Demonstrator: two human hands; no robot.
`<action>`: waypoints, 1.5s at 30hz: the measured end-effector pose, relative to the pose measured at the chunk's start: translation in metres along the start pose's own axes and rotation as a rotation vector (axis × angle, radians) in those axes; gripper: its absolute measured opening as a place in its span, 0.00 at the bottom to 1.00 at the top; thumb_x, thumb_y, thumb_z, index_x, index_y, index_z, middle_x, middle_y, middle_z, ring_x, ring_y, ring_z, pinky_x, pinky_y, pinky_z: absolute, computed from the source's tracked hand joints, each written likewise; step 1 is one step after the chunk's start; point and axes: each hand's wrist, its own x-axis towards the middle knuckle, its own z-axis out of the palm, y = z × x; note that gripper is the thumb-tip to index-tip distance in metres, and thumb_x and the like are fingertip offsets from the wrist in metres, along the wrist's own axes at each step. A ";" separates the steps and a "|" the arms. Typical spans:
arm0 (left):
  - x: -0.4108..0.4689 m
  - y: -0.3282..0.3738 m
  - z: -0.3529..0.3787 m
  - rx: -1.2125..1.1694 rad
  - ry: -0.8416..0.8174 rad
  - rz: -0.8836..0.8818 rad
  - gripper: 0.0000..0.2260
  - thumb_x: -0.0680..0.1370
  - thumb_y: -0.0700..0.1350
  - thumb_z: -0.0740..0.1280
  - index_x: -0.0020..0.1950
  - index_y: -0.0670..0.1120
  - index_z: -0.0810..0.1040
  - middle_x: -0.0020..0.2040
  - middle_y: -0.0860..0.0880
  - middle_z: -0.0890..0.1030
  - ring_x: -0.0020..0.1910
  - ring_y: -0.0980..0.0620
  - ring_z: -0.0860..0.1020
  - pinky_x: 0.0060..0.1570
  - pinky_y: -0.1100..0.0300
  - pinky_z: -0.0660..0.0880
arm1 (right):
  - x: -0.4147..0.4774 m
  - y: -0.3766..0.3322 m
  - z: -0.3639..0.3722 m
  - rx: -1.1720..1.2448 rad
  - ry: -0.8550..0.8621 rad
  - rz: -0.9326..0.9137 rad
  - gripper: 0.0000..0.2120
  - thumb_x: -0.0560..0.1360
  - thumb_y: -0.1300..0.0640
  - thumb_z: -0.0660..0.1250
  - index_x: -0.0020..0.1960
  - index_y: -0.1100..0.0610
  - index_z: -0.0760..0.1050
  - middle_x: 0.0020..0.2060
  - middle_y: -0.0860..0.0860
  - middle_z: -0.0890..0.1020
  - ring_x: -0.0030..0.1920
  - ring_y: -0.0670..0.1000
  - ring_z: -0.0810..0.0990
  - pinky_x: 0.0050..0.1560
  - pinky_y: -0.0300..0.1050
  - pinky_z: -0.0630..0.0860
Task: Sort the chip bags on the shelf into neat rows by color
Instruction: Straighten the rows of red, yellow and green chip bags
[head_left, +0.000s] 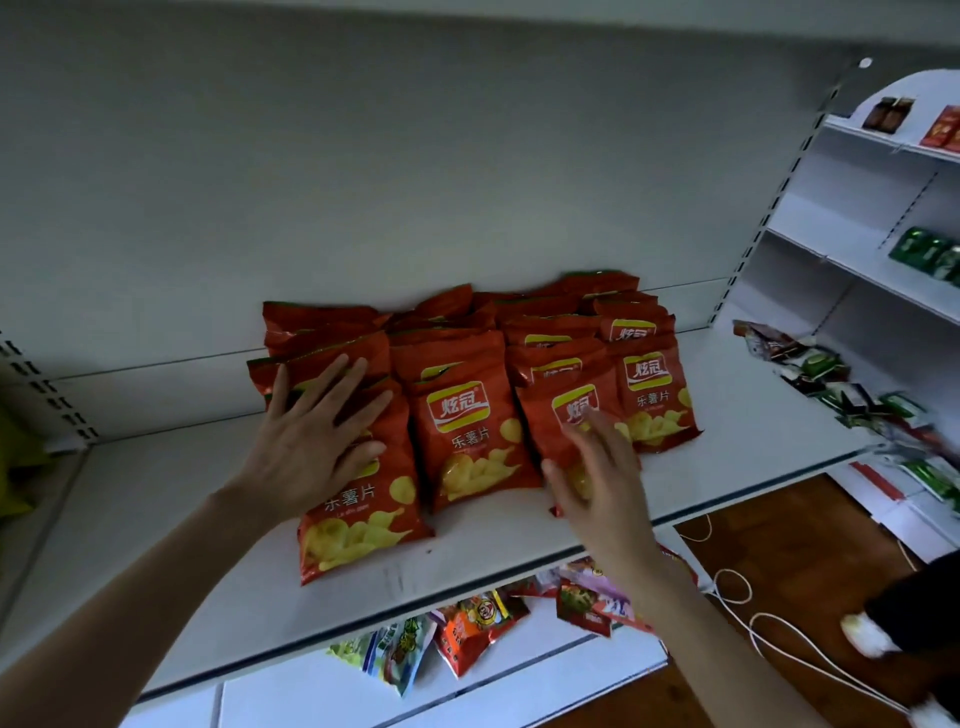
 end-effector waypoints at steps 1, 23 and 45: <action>-0.001 -0.001 -0.001 -0.015 0.011 0.000 0.24 0.81 0.61 0.43 0.69 0.51 0.66 0.68 0.38 0.71 0.70 0.42 0.61 0.70 0.37 0.47 | 0.002 0.014 -0.009 -0.017 0.004 0.025 0.26 0.76 0.36 0.52 0.65 0.52 0.65 0.67 0.59 0.68 0.68 0.60 0.66 0.62 0.60 0.70; 0.068 0.201 0.052 -0.123 0.068 -0.419 0.29 0.80 0.63 0.43 0.71 0.46 0.64 0.70 0.38 0.68 0.71 0.42 0.59 0.62 0.32 0.57 | 0.124 0.098 -0.061 0.243 -0.253 -0.122 0.14 0.76 0.55 0.64 0.59 0.61 0.76 0.53 0.55 0.80 0.53 0.50 0.78 0.48 0.25 0.67; 0.069 0.210 0.073 0.034 0.113 -0.241 0.26 0.77 0.53 0.57 0.75 0.53 0.58 0.74 0.46 0.60 0.77 0.50 0.42 0.70 0.40 0.42 | 0.223 0.058 -0.036 0.008 -0.528 -0.447 0.13 0.75 0.52 0.66 0.56 0.58 0.78 0.58 0.54 0.76 0.61 0.53 0.72 0.58 0.42 0.63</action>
